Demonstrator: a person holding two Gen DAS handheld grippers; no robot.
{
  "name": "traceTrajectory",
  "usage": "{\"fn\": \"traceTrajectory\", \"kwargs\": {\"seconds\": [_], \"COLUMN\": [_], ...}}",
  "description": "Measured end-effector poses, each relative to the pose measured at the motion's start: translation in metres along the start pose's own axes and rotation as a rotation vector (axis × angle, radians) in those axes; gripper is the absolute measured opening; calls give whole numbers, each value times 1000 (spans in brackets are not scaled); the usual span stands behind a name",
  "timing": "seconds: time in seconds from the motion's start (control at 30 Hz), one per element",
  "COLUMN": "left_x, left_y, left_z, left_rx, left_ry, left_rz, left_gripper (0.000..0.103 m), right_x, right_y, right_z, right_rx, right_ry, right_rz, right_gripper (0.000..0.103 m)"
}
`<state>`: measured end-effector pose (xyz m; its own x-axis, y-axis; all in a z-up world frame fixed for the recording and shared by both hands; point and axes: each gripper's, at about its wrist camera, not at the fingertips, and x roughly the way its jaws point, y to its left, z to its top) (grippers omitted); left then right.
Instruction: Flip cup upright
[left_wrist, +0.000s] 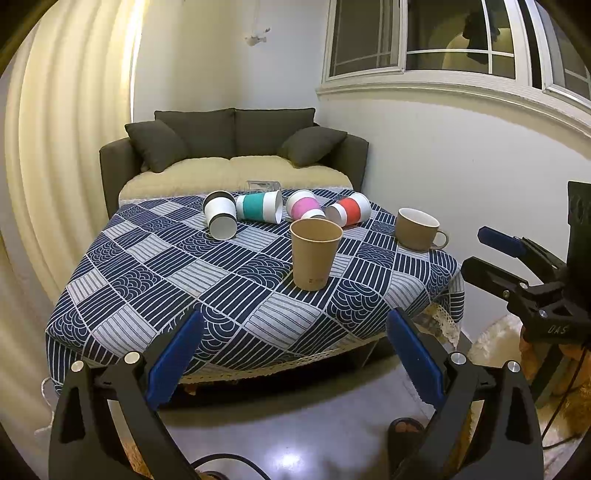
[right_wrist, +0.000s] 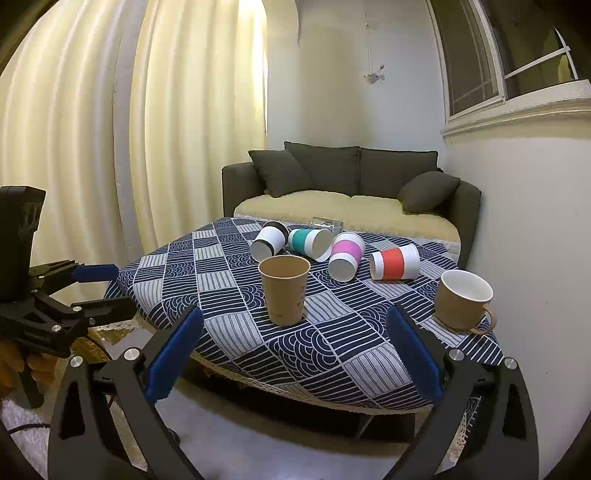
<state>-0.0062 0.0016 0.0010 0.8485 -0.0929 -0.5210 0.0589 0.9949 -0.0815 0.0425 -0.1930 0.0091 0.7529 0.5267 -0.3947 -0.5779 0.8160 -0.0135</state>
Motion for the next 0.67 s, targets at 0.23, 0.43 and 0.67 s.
{"fn": "traceTrajectory", "kwargs": {"seconds": [0.23, 0.43, 0.67], "left_x": [0, -1, -2], "left_y": [0, 0, 0], "left_z": [0, 0, 0], "left_rx": [3, 1, 0], "left_ry": [1, -1, -2], "left_rz": [1, 3, 6], "left_gripper": [96, 96, 96], "right_x": [0, 0, 1], "right_y": [0, 0, 1], "right_z": [0, 0, 0], "right_rx": [-1, 1, -1], "right_ry": [1, 1, 8], "right_rz": [-1, -3, -10], "right_gripper": [98, 98, 98]}}
